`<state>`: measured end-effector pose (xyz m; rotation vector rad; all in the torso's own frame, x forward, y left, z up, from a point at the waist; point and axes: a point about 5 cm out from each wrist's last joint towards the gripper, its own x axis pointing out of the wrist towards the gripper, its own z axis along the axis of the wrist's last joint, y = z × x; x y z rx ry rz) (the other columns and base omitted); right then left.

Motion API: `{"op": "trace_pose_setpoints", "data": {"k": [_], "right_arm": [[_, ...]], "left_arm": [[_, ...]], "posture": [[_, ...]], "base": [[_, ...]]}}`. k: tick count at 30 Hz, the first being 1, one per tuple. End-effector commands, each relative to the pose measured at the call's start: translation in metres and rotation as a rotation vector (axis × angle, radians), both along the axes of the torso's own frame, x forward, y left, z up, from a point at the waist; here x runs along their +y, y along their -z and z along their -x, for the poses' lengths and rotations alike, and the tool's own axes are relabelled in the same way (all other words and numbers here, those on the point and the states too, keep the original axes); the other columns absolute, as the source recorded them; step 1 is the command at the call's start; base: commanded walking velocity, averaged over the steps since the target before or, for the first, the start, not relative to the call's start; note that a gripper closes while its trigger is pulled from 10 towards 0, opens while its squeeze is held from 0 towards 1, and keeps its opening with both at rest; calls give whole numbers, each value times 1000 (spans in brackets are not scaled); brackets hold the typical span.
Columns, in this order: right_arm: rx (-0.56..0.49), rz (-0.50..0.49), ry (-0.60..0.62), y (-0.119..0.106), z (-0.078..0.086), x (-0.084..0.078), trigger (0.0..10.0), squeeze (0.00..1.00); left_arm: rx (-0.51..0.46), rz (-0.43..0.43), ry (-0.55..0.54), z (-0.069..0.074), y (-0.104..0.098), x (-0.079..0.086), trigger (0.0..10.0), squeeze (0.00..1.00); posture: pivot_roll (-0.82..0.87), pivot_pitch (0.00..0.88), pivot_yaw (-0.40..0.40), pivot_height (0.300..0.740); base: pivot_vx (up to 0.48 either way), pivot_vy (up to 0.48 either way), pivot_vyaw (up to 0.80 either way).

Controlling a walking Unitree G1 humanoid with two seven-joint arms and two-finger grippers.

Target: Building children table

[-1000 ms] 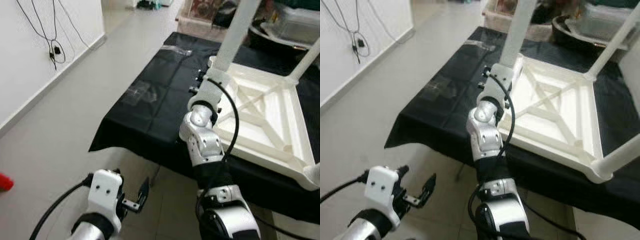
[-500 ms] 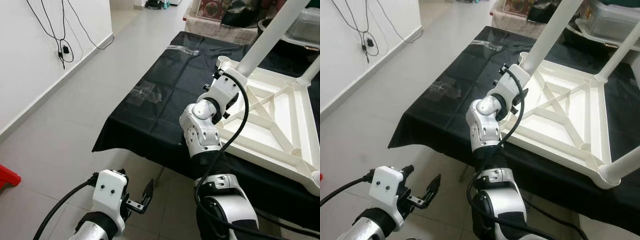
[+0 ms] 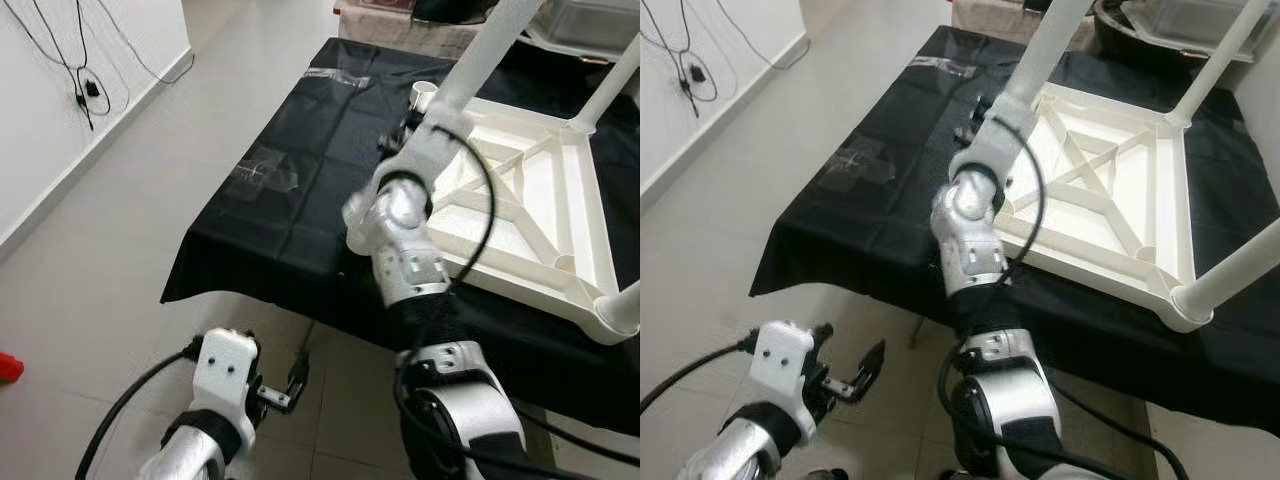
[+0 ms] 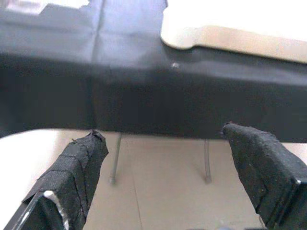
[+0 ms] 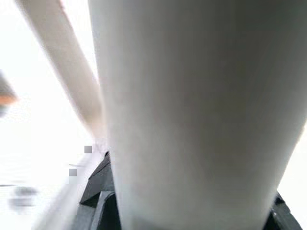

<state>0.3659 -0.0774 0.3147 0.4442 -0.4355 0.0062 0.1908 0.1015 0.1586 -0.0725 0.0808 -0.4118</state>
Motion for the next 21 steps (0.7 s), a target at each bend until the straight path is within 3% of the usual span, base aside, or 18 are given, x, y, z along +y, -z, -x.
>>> {"op": "trace_pose_setpoints", "data": {"k": [1, 3, 4, 5, 8, 9, 10, 12, 17, 21], "right_arm": [[-59, -7, -146, -4, 9, 8, 10000, 0], [-65, -3, -180, -3, 11, 9, 10000, 0], [-57, 16, -264, 6, 16, 12, 10000, 0], [-47, 47, -341, 16, 20, 15, 10000, 0], [-31, 77, -407, 25, 24, 19, 10000, 0], [5, 147, -512, 46, 31, 24, 10000, 0], [5, 147, -512, 46, 31, 24, 10000, 0], [22, 191, -572, 60, 39, 26, 10000, 0], [29, 214, -609, 66, 44, 27, 10000, 0], [40, 236, -697, 71, 55, 29, 10000, 0]], "left_arm": [[2, 7, 12, 0, 2, -2, 10000, 1000], [-6, -1, 11, -1, 1, -2, 10000, 1000], [-15, -48, 18, -5, 1, -1, 10000, 1000], [-23, -91, 27, -10, 2, 0, 10000, 424], [-28, -122, 32, -14, 2, 1, 10000, 424], [-68, -222, 17, -29, -3, 7, 10000, 0], [-68, -222, 17, -29, -3, 7, 10000, 0], [-111, -307, 23, -42, -8, 8, 10000, 0], [-121, -350, 29, -51, -7, 9, 10000, 0], [-120, -434, 35, -66, 1, 12, 10000, 0]], "posture": [[135, 142, -78, 740], [135, 142, -78, 740], [131, 134, -74, 740], [129, 129, -74, 740], [129, 129, -74, 740], [128, 122, -70, 740], [128, 122, -70, 740], [132, 118, -70, 740], [130, 116, -65, 740], [124, 109, -59, 740]], "base": [[0, 0, 0], [0, 0, 0], [0, 0, 0], [0, 0, 0], [0, 0, 0], [0, 0, 0], [0, 0, 0], [0, 0, 0], [0, 0, 0], [0, 0, 0]]}}
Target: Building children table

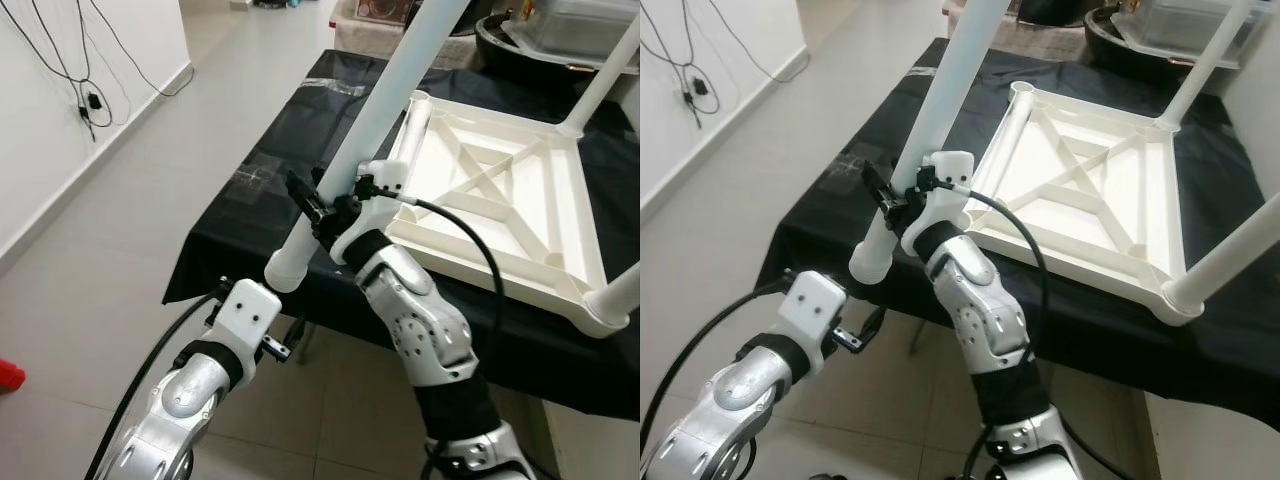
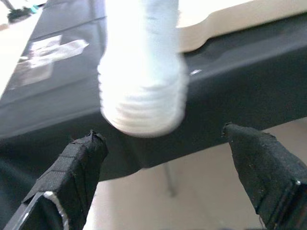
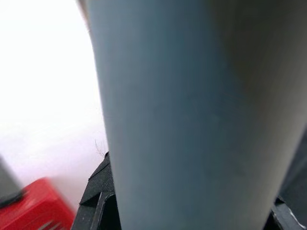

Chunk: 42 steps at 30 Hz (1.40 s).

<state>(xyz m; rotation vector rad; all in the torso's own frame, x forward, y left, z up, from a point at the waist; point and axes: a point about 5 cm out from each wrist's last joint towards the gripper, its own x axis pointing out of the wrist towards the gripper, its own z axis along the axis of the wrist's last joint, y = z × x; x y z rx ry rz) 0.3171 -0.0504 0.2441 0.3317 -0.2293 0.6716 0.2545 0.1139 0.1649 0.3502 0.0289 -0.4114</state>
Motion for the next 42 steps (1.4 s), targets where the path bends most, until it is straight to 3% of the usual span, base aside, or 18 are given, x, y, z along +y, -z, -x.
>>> {"op": "trace_pose_setpoints", "data": {"k": [1, 10, 22, 23, 33, 34, 35, 36, 40, 41, 42], "right_arm": [[5, -5, -46, 0, 6, 2, 10000, 0], [16, 17, -125, 4, 18, 6, 10000, 0], [48, 29, -196, 10, 32, 13, 10000, 0], [52, 29, -200, 11, 33, 14, 10000, 0], [67, 30, -201, 15, 35, 15, 10000, 0], [64, 26, -189, 15, 34, 14, 10000, 455], [64, 26, -189, 15, 34, 14, 10000, 455], [59, 27, -171, 18, 31, 9, 10000, 1000], [60, 38, -169, 20, 28, 4, 10000, 1000], [58, 54, -185, 22, 27, 1, 10000, 0], [58, 54, -185, 22, 27, 1, 10000, 0]], "left_arm": [[18, -35, 11, -2, 7, 0, 10000, 0], [16, -54, 0, -12, 12, 3, 10000, 0], [1, -22, 58, -21, 13, -11, 10000, 0], [1, -12, 72, -22, 13, -14, 0, 0], [-14, 40, 127, -21, 14, -27, 0, 0], [-14, 40, 125, -21, 14, -26, 0, 0], [-14, 40, 125, -21, 14, -26, 0, 0], [13, 60, 124, -19, 16, -21, 10000, 0], [37, 92, 158, -15, 16, -16, 10000, 0], [72, 118, 216, -10, 17, -13, 10000, 0], [72, 118, 216, -10, 17, -13, 10000, 0]], "posture": [[124, 109, -59, 740], [121, 107, -57, 740], [113, 102, -55, 740], [112, 98, -57, 740], [106, 84, -52, 740], [106, 84, -52, 740], [106, 84, -52, 740], [106, 79, -49, 740], [109, 75, -51, 740], [110, 74, -48, 740], [110, 74, -48, 740]], "base": [[0, 0, 0], [0, 0, 0], [0, 0, 0], [0, 0, 0], [0, 0, 0], [0, 0, 0], [0, 0, 0], [0, 0, 0], [0, 0, 0], [0, 0, 0], [0, 0, 0]]}}
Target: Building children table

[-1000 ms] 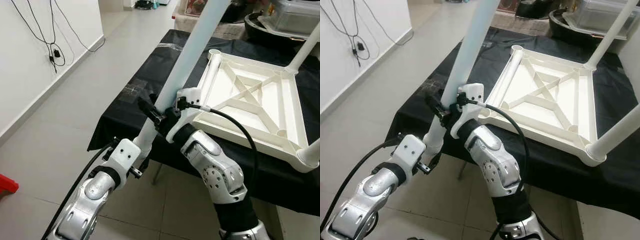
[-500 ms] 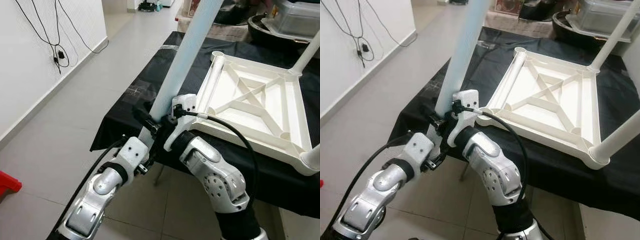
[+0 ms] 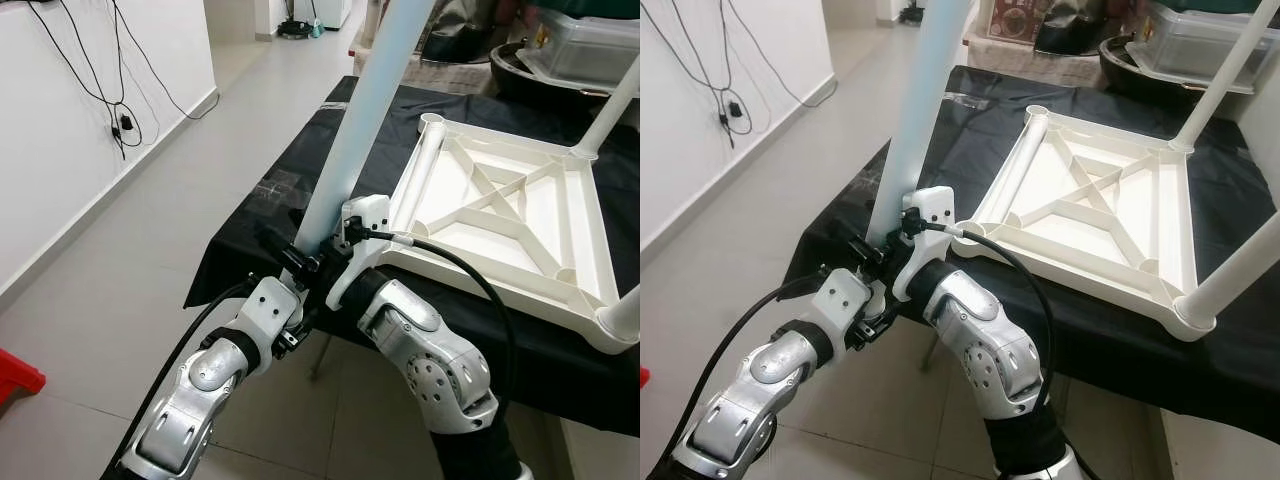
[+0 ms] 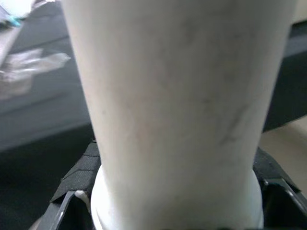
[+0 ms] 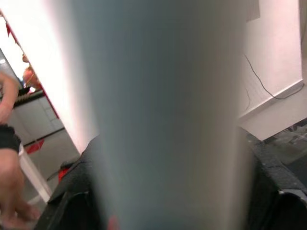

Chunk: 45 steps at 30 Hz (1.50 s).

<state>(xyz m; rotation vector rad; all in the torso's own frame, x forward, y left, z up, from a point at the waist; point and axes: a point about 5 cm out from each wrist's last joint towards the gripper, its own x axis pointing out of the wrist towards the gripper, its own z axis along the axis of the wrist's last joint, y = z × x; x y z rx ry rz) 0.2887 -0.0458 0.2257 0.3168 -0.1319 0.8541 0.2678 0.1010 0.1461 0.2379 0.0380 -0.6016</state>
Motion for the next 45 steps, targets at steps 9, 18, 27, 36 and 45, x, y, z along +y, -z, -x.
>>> {"op": "trace_pose_setpoints", "data": {"k": [9, 18, 27, 36, 45], "right_arm": [[1, 56, -287, 4, -4, -19, 10000, 0], [4, 168, -539, 7, 11, -20, 10000, 0], [33, 168, -621, 11, 21, -14, 10000, 0], [47, 137, -673, 11, 31, -3, 10000, 0], [47, 131, -702, 10, 36, 2, 10000, 0]], "left_arm": [[228, 59, 333, 34, 4, 22, 10000, 0], [353, 63, 443, 55, 10, 31, 10000, 0], [367, 79, 469, 53, 9, 28, 10000, 0], [388, 96, 504, 57, 9, 22, 10000, 0], [412, 109, 519, 62, 11, 21, 10000, 0]], "posture": [[117, 78, -43, 740], [117, 98, -41, 740], [112, 102, -36, 740], [108, 107, -33, 740], [106, 109, -33, 740]], "base": [[0, 0, 0], [0, 0, 0], [0, 0, 0], [0, 0, 0], [0, 0, 0]]}}
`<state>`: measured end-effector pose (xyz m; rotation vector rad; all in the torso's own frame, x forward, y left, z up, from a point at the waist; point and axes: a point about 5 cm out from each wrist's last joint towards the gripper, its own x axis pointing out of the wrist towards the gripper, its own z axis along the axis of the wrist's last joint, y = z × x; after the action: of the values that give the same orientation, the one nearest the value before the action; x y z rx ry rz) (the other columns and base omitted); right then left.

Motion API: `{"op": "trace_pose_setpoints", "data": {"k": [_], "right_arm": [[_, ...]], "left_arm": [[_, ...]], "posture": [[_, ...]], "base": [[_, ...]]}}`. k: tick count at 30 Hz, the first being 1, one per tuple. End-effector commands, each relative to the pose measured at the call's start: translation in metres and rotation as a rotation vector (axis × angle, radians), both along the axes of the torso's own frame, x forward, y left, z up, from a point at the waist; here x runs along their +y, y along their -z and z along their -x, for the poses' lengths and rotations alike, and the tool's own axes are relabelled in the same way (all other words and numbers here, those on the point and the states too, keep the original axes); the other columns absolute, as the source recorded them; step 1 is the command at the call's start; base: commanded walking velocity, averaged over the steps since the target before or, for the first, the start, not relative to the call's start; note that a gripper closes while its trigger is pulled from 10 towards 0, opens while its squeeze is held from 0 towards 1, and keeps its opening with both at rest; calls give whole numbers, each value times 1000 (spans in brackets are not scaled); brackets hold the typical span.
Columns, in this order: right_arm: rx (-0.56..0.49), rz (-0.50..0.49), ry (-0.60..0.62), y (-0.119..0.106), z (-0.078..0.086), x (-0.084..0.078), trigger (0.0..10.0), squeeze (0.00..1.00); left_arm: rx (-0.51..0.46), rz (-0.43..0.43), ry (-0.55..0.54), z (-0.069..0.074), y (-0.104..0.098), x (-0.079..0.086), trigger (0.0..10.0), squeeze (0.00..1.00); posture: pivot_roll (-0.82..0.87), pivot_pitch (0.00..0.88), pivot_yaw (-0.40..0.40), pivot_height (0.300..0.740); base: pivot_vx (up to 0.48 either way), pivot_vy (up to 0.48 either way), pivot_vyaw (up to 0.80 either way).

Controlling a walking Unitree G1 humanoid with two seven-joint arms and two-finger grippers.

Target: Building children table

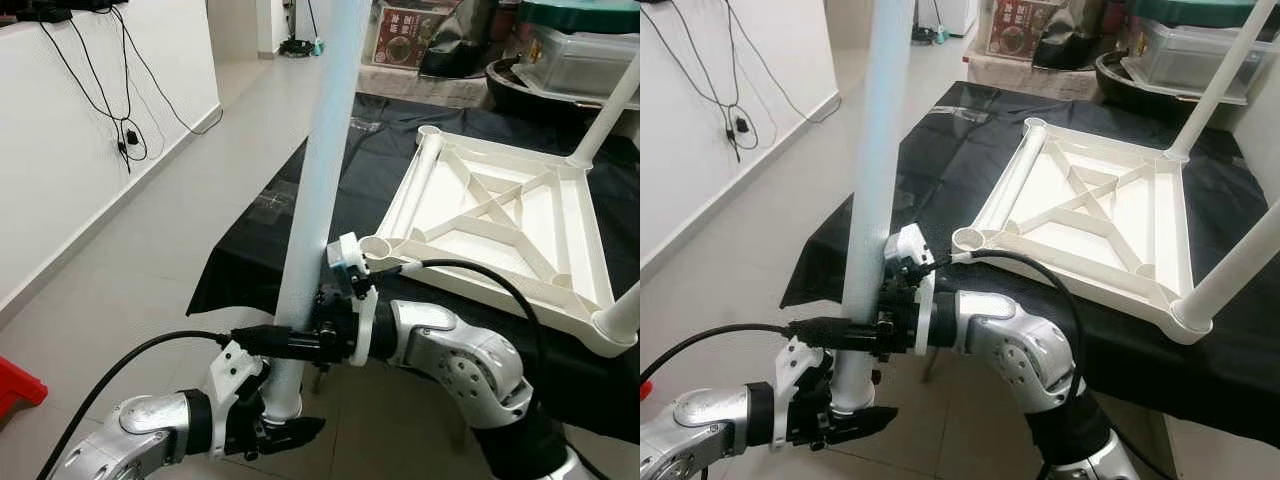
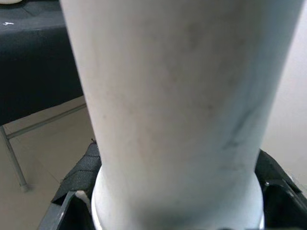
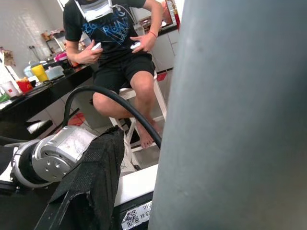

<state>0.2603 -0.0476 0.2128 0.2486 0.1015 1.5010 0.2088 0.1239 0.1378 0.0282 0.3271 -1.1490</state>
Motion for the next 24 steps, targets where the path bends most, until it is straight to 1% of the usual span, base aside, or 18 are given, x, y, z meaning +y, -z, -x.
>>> {"op": "trace_pose_setpoints", "data": {"k": [1, 2, 3, 6, 7, 13, 15, 17, 18, 20, 22, 23, 24], "right_arm": [[-5, -20, -38, -3, 7, 4, 10000, 0], [-5, -20, -38, -3, 7, 4, 10000, 0], [-4, -23, -40, -4, 7, 4, 3922, 0], [-4, -23, -40, -4, 7, 4, 3922, 0], [-2, -27, -36, -4, 7, 5, 0, 0], [-1, -36, -21, -5, 5, 6, 0, 0], [-2, -41, -10, -6, 4, 5, 0, 0], [-4, -41, -5, -6, 3, 5, 0, 0], [-4, -43, 6, -7, 1, 3, 0, 0], [-5, -45, 16, -7, 0, 2, 0, 0], [-14, -47, 61, -9, -8, -4, 0, 0], [-14, -47, 61, -9, -8, -4, 0, 0], [-21, -48, 87, -10, -12, -8, 0, 0]], "left_arm": [[27, 5, 9, 3, 3, -2, 10000, 0], [27, 5, 9, 3, 3, -2, 10000, 0], [32, 4, 11, 3, 3, -2, 10000, 0], [32, 4, 11, 3, 3, -2, 10000, 0], [36, 5, 14, 4, 3, -2, 10000, 0], [51, 3, 20, 5, 4, -2, 10000, 0], [75, -10, -4, 4, 6, 0, 10000, 0], [77, -11, -23, 3, 7, 1, 10000, 0], [63, -10, -42, 1, 7, 1, 10000, 1000], [49, -7, -52, 0, 6, 1, 10000, 1000], [21, 2, -84, -3, 4, 1, 10000, 1000], [21, 2, -84, -3, 4, 1, 10000, 1000], [13, 10, -100, -4, 3, 1, 10000, 1000]], "posture": [[106, 109, -33, 740], [106, 109, -33, 740], [106, 111, -32, 740], [106, 111, -32, 740], [107, 111, -33, 740], [107, 111, -33, 740], [106, 108, -32, 740], [106, 108, -32, 740], [106, 108, -32, 740], [106, 108, -32, 740], [110, 102, -33, 740], [110, 102, -33, 740], [111, 97, -33, 740]], "base": [[0, 0, 0], [0, 0, 0], [0, 0, 0], [0, 0, 0], [0, 0, 0], [0, 0, 0], [0, 0, 0], [0, 0, 0], [0, 0, 0], [0, 0, 0], [0, 0, 0], [0, 0, 0], [0, 0, 0]]}}
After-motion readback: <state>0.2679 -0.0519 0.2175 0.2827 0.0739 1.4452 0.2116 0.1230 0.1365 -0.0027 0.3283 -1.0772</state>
